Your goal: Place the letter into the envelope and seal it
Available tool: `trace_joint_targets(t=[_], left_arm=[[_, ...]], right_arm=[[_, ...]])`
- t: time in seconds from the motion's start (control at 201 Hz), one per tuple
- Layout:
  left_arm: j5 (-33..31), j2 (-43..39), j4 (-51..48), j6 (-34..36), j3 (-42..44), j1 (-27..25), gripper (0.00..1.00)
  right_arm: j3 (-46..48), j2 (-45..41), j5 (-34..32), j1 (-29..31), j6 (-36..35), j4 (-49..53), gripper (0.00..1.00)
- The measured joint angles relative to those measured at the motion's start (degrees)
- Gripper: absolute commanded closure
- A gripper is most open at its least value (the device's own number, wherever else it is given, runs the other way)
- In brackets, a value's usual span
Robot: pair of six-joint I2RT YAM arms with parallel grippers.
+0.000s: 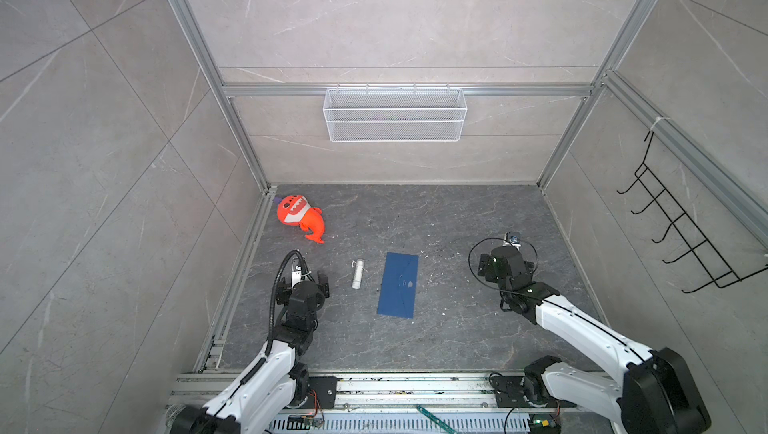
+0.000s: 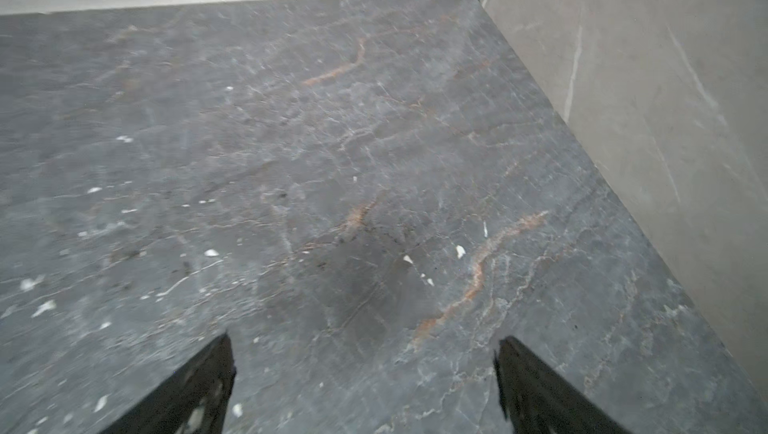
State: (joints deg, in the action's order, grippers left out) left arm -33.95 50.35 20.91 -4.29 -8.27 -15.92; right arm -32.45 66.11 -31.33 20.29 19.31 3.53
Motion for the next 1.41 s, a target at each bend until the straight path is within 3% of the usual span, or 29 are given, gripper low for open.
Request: trace_joint_targets(t=[0.174, 0.388, 0.692, 1.091, 1.414], left_arm=[[-1.03, 13.94, 15.1, 3.58, 0.63, 1.92, 0.01], [0.63, 19.67, 24.68, 6.71, -0.22, 4.42, 0.01], [3.21, 14.05, 26.64, 8.59, 0.74, 5.09, 0.04], [6.08, 6.62, 24.24, 8.61, 3.96, 5.09, 0.04], [9.66, 0.09, 22.38, 8.17, 5.81, 5.09, 0.04]], right_arm=[[0.13, 4.42, -2.08, -2.78, -4.46, -10.99, 0.0], [4.94, 12.81, -1.6, -6.12, -10.49, -26.62, 0.0], [9.64, 17.33, 5.77, -9.16, -16.35, -42.91, 0.0], [9.25, 19.28, 22.45, -13.51, -18.58, -47.12, 0.0], [10.01, 20.11, 27.08, -14.01, -19.15, -49.48, 0.01]])
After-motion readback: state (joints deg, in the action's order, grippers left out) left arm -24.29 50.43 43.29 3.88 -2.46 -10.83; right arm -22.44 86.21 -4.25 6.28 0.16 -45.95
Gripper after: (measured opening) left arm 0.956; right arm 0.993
